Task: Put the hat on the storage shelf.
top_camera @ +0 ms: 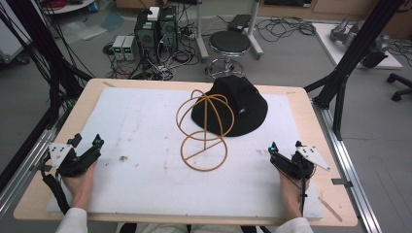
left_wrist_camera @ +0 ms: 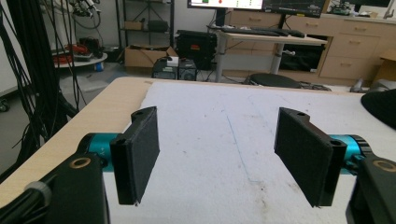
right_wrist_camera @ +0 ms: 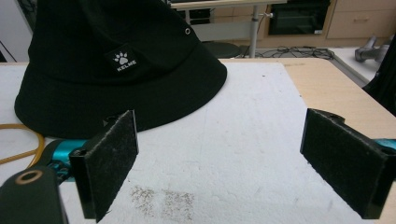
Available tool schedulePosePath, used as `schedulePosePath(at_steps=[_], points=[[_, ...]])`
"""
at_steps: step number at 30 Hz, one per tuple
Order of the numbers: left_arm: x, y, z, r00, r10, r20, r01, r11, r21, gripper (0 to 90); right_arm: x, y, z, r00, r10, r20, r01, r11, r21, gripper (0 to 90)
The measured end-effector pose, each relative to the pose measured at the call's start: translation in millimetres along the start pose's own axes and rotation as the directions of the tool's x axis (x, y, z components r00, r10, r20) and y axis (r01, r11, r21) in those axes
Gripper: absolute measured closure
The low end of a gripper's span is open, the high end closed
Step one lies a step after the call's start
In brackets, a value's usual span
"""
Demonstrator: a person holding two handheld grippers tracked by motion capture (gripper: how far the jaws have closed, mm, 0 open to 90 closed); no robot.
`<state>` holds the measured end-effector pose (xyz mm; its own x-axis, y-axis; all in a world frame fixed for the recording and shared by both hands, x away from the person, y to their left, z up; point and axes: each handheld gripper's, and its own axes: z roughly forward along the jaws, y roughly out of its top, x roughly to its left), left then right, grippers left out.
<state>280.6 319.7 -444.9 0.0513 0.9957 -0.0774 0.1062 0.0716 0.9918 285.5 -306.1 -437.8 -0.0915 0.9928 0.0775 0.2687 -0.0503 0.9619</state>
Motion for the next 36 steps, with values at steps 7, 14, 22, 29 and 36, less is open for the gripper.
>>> schedulePosePath(at_steps=[7,14,22,29,36], points=[[-1.2,0.5,-0.3,1.0,0.002,-0.002,-0.002,1.0,0.0,31.0,-0.5,-0.7,-0.9,1.0,0.01,0.001,-0.01,1.0,-0.002,10.6],[-0.3,-0.2,-0.2,1.0,0.002,-0.001,-0.002,1.0,0.003,31.2,-0.6,-1.1,-0.2,0.9999,0.016,-0.004,-0.016,1.0,0.003,10.5],[-0.6,-0.2,-0.2,1.0,0.002,0.001,-0.002,1.0,0.005,31.3,0.7,-1.3,-0.1,0.9998,0.005,-0.019,-0.005,1.0,-0.005,10.5],[-2.0,0.0,0.1,0.9999,0.014,0.0,-0.014,0.9999,0.001,31.3,4.7,0.2,0.7,0.9988,-0.032,-0.036,0.032,0.999,-0.016,10.5],[-4.0,0.3,0.1,0.9998,0.019,0.008,-0.019,0.9998,-0.001,31.2,8.1,4.9,-1.3,0.9989,-0.024,-0.04,0.023,0.999,-0.034,10.5]])
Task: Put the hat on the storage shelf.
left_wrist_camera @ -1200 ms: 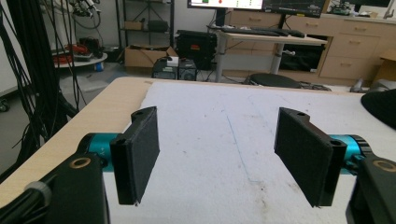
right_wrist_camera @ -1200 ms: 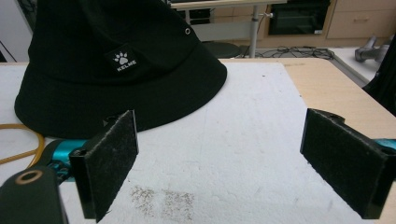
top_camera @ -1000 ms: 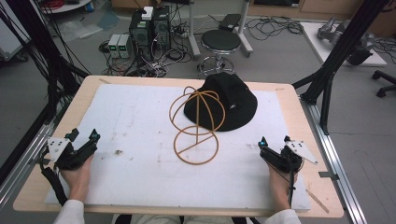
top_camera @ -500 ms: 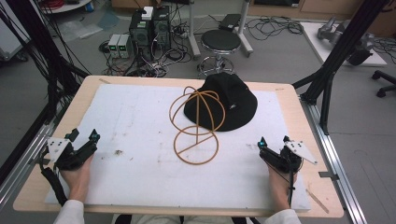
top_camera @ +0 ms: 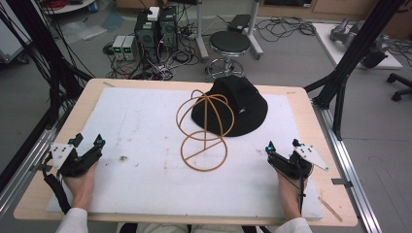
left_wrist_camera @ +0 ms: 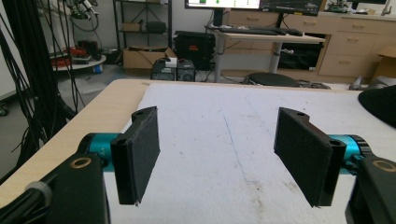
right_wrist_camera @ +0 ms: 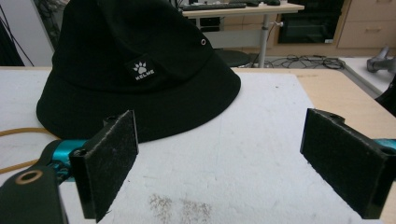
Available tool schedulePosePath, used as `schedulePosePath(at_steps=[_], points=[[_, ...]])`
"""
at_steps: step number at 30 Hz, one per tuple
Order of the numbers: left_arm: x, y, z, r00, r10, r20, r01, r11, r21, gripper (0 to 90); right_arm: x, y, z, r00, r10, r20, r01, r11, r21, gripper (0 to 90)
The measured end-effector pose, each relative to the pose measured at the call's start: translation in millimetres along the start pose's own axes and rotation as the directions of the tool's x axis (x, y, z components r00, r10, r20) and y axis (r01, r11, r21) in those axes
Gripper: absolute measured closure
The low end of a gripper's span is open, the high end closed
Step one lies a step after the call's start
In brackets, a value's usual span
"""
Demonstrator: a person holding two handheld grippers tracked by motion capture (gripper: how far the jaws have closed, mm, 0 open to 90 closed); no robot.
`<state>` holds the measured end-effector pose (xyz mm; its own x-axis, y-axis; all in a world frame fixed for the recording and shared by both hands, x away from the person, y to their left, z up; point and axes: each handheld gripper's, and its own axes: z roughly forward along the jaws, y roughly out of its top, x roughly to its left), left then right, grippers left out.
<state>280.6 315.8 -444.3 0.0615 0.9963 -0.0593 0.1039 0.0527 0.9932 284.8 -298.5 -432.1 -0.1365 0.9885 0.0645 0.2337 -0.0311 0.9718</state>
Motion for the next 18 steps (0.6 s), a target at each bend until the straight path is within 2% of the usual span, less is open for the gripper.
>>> schedulePosePath(at_steps=[9,15,18], points=[[0.4,0.4,-0.4,1.0,0.0,-0.005,0.0,1.0,-0.001,31.2,9.2,12.6,2.9,0.9992,0.014,-0.037,-0.014,1.0,-0.012,10.5],[-0.4,0.1,-0.1,1.0,0.005,-0.003,-0.005,1.0,0.002,31.2,11.6,22.5,16.0,0.9983,0.012,-0.057,-0.012,1.0,0.0,10.5],[-0.5,-0.1,0.1,1.0,0.006,0.002,-0.006,1.0,0.005,31.2,13.3,28.9,23.3,0.9977,-0.004,-0.068,0.005,1.0,0.02,10.5]])
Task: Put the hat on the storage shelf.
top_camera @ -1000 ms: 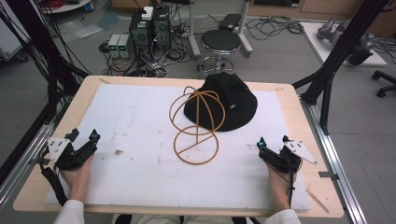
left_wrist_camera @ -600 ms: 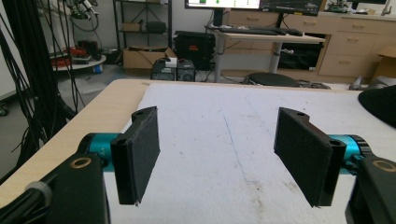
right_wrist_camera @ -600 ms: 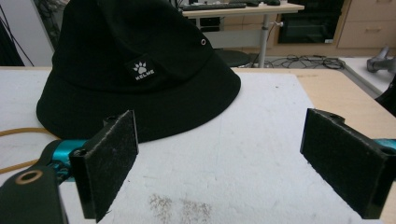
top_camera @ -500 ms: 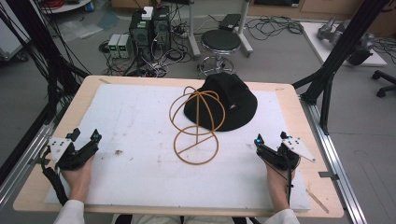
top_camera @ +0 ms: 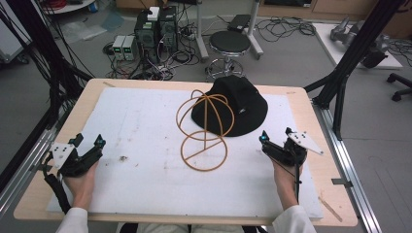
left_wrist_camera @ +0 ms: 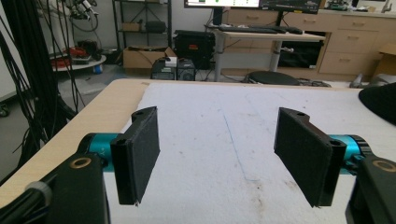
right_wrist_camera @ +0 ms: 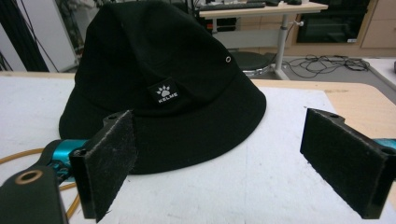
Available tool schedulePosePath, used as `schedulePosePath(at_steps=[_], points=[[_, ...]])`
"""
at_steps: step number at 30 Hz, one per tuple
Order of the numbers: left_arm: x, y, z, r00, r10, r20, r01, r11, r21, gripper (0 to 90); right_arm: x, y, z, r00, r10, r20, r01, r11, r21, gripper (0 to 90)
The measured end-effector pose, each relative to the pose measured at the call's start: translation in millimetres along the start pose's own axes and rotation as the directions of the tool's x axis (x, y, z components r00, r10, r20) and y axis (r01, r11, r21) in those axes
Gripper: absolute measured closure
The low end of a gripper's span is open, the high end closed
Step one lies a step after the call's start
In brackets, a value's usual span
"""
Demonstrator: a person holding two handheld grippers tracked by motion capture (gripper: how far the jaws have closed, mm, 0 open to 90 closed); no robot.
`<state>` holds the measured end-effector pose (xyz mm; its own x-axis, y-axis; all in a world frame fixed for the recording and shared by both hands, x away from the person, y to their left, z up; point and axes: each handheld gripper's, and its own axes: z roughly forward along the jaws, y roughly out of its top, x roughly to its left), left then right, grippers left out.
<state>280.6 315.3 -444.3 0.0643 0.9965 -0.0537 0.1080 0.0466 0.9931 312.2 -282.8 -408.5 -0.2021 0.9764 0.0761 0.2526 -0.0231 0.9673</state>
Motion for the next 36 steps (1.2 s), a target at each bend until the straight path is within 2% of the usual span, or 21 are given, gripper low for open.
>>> schedulePosePath(at_steps=[5,13,15,18,21,26,31,36], points=[[-0.7,0.3,0.0,1.0,0.001,0.006,-0.001,1.0,-0.001,31.2,5.0,6.9,14.5,0.9986,-0.052,-0.008,0.052,0.999,0.007,10.6],[-1.7,-0.3,2.0,0.9999,0.0,0.014,0.0,1.0,0.004,31.2,11.6,26.8,31.0,0.9965,-0.073,-0.04,0.074,0.997,0.006,10.6],[-1.9,-0.1,2.0,0.9999,-0.003,0.016,0.003,1.0,0.005,31.2,13.5,30.1,36.6,0.9955,-0.085,-0.04,0.085,0.996,-0.012,10.6],[-1.8,0.1,1.7,0.9998,-0.01,0.018,0.01,0.9999,0.005,31.2,14.6,34.8,48.0,0.9959,-0.086,-0.028,0.086,0.996,-0.011,10.6],[-1.4,-0.2,2.5,0.9998,-0.014,0.017,0.014,0.9999,0.003,31.2,16.3,39.0,54.9,0.9967,-0.081,0.006,0.081,0.997,-0.017,10.6],[-1.4,-0.9,3.7,0.9997,-0.018,0.017,0.018,0.9997,0.014,31.2,20.6,41.4,67.8,0.9939,-0.11,-0.004,0.11,0.994,-0.014,10.5],[-1.7,-1.3,3.8,0.9995,-0.023,0.021,0.023,0.9996,0.014,31.2,20.6,41.8,80.0,0.9942,-0.107,-0.009,0.107,0.994,-0.039,10.5],[-1.6,-1.9,4.2,0.9997,-0.02,0.016,0.02,0.9996,0.018,31.1,20.9,39.9,89.8,0.9946,-0.098,-0.034,0.098,0.995,-0.003,10.6]])
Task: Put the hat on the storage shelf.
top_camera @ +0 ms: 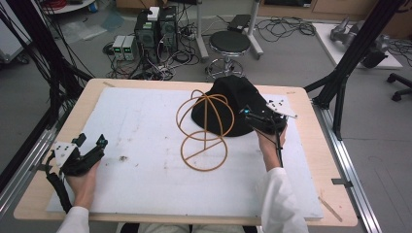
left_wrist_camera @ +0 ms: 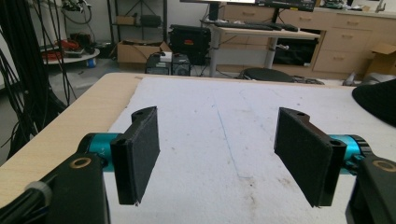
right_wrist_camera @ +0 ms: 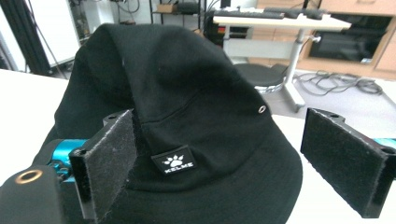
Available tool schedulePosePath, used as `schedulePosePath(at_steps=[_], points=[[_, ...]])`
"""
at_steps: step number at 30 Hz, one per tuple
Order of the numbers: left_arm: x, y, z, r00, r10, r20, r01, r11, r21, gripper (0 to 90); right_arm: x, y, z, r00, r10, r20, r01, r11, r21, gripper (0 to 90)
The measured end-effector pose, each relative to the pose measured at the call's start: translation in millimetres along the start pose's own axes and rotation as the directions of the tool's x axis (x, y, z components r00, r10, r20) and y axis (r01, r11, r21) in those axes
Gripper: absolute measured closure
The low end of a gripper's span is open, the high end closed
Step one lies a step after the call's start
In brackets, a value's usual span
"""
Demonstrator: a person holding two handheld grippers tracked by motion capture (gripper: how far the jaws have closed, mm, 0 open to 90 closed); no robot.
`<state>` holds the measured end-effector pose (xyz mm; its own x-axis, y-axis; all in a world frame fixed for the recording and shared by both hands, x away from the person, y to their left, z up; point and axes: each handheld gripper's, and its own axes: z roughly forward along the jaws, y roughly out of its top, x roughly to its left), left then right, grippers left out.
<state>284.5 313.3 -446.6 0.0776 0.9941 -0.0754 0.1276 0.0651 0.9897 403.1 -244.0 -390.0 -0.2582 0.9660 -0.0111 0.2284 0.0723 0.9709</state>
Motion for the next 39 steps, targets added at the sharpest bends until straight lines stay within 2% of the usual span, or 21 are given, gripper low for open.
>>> schedulePosePath(at_steps=[8,15,16,20,22,23,26,28,30,37,39], points=[[-0.5,-0.3,0.0,1.0,0.005,0.005,-0.005,1.0,0.002,31.1,-0.2,-1.2,7.7,0.9998,0.016,-0.009,-0.016,1.0,0.021,10.6],[-0.6,-0.4,-0.1,0.9999,0.009,0.006,-0.009,1.0,0.001,31.1,7.9,7.9,26.6,0.9994,-0.021,-0.028,0.023,0.997,0.073,10.5],[-0.7,-0.5,-0.2,0.9999,0.009,0.006,-0.009,1.0,-0.001,31.1,12.2,9.8,32.9,0.9986,-0.04,-0.034,0.043,0.996,0.073,10.5],[-0.4,-1.0,-0.3,0.9999,0.011,0.005,-0.011,0.9999,0.005,31.1,19.2,14.9,43.2,0.9966,-0.056,-0.059,0.062,0.994,0.094,10.5],[-0.2,-1.0,-0.5,0.9999,0.013,0.004,-0.013,0.9999,0.005,31.1,22.7,17.8,48.6,0.9955,-0.063,-0.071,0.069,0.994,0.086,10.5],[-0.1,-1.0,-0.5,0.9999,0.013,0.003,-0.013,0.9999,0.004,31.1,26.1,20.2,56.2,0.9949,-0.063,-0.078,0.071,0.992,0.102,10.5],[0.1,-1.0,-0.8,0.9999,0.014,0.002,-0.014,0.9999,0.001,31.0,30.1,21.7,65.4,0.9936,-0.081,-0.079,0.09,0.99,0.107,10.6],[0.9,-0.9,-1.1,0.9999,0.015,0.001,-0.015,0.9999,0.003,31.0,33.8,19.8,70.5,0.994,-0.083,-0.072,0.09,0.992,0.094,10.6],[1.8,-1.2,-1.1,0.9999,0.014,-0.002,-0.014,0.9999,0.002,31.1,34.7,10.7,78.9,0.994,-0.079,-0.076,0.089,0.988,0.127,10.6],[3.3,-0.9,-2.6,0.9999,0.014,-0.009,-0.014,0.9999,0.003,31.1,39.2,3.3,85.3,0.9948,-0.078,-0.065,0.087,0.987,0.134,11.1],[3.4,-0.9,-2.9,0.9999,0.012,-0.009,-0.012,0.9999,0.0,31.1,39.2,3.1,85.3,0.9951,-0.075,-0.065,0.083,0.988,0.134,19.3]])
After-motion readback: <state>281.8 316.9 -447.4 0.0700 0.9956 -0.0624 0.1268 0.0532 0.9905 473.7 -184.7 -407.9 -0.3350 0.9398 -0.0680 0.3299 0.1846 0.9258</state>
